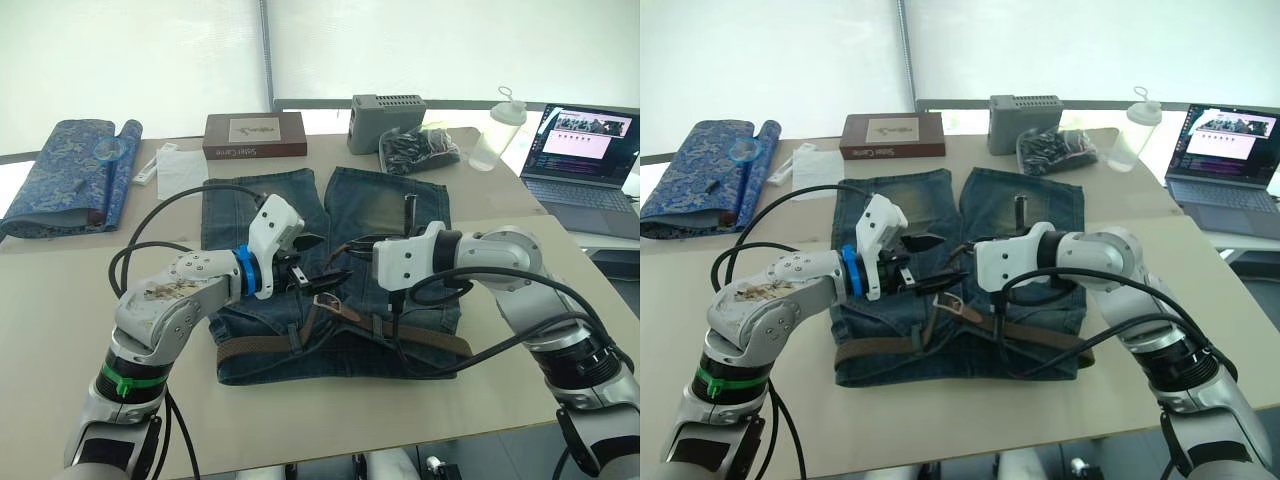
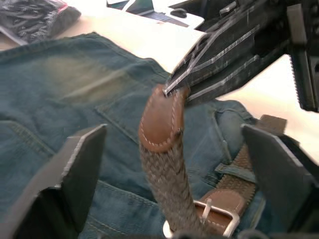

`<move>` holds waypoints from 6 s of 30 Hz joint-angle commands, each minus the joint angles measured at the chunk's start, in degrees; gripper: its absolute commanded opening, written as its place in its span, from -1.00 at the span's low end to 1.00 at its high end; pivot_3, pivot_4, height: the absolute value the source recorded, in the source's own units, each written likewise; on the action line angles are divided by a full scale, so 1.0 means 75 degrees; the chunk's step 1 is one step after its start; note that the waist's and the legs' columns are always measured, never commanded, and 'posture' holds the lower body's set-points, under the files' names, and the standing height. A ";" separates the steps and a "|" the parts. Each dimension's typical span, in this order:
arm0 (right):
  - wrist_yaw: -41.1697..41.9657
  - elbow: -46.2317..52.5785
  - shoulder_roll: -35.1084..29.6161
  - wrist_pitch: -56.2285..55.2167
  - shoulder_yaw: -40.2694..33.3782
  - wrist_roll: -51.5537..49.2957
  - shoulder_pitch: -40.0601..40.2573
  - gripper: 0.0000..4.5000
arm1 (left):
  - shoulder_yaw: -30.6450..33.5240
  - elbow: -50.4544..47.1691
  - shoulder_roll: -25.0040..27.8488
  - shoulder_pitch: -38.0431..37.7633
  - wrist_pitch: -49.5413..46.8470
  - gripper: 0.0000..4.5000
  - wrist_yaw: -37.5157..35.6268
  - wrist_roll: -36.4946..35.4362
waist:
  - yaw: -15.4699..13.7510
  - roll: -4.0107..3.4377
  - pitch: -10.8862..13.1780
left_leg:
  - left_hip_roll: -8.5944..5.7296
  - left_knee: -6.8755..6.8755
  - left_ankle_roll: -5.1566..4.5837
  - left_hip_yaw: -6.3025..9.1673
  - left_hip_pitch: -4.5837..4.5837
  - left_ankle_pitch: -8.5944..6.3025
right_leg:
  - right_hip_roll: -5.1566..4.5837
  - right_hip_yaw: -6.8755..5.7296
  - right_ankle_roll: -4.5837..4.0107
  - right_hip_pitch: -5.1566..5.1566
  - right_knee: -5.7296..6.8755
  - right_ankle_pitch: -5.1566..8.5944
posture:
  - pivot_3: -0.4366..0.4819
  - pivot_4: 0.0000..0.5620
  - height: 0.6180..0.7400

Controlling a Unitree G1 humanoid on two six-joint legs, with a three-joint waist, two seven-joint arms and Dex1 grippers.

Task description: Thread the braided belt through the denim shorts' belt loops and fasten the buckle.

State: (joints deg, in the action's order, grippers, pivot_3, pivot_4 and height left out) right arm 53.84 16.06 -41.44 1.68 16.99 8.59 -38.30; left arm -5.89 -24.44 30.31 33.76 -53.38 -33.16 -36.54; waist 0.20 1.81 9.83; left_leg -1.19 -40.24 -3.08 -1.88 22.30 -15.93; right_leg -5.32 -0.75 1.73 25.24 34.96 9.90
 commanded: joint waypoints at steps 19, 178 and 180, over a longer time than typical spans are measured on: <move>0.0290 0.1197 0.0498 0.2964 -0.0890 -0.1506 0.0277 -0.19 | 0.1032 -0.0553 -0.1161 -0.1096 -0.0222 -1.00 0.1825 0.0492 | -0.0032 0.0000 0.0000 | 0.0005 0.0001 0.0005 0.0007 -0.0003 0.0003 | -0.0002 0.0000 -0.0006 0.0000 0.0006 -0.0004 | -0.05 -0.47 1.00; 0.0079 0.0261 0.1901 0.5398 0.1466 -0.2821 0.0340 -0.97 | 0.3857 0.0539 -0.0949 -0.4951 0.2371 -1.00 0.5792 -0.5782 | -0.0106 0.0026 -0.0012 | 0.0019 0.0072 0.0029 0.0007 0.0003 -0.0015 | -0.0008 -0.0022 -0.0035 0.0006 -0.0116 -0.0029 | -0.05 -0.47 1.00; 0.0078 0.0188 0.1858 0.5327 0.1554 -0.2715 0.0338 -0.97 | 0.3845 0.0493 -0.0973 -0.4970 0.2378 -1.00 0.5818 -0.5778 | -0.0106 0.0026 -0.0012 | 0.0020 0.0072 0.0029 0.0007 0.0003 -0.0015 | -0.0008 -0.0022 -0.0034 0.0006 -0.0115 -0.0029 | -0.05 -0.47 1.00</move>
State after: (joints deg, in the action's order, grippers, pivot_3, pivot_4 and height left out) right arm 54.16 17.21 -27.46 42.72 29.01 -12.01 -34.94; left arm 21.68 -19.27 23.05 -3.34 -35.42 10.56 -79.85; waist -0.60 2.01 9.74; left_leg -1.04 -39.70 -2.86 -1.83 22.32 -16.04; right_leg -5.39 -0.91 1.47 25.29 34.09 9.68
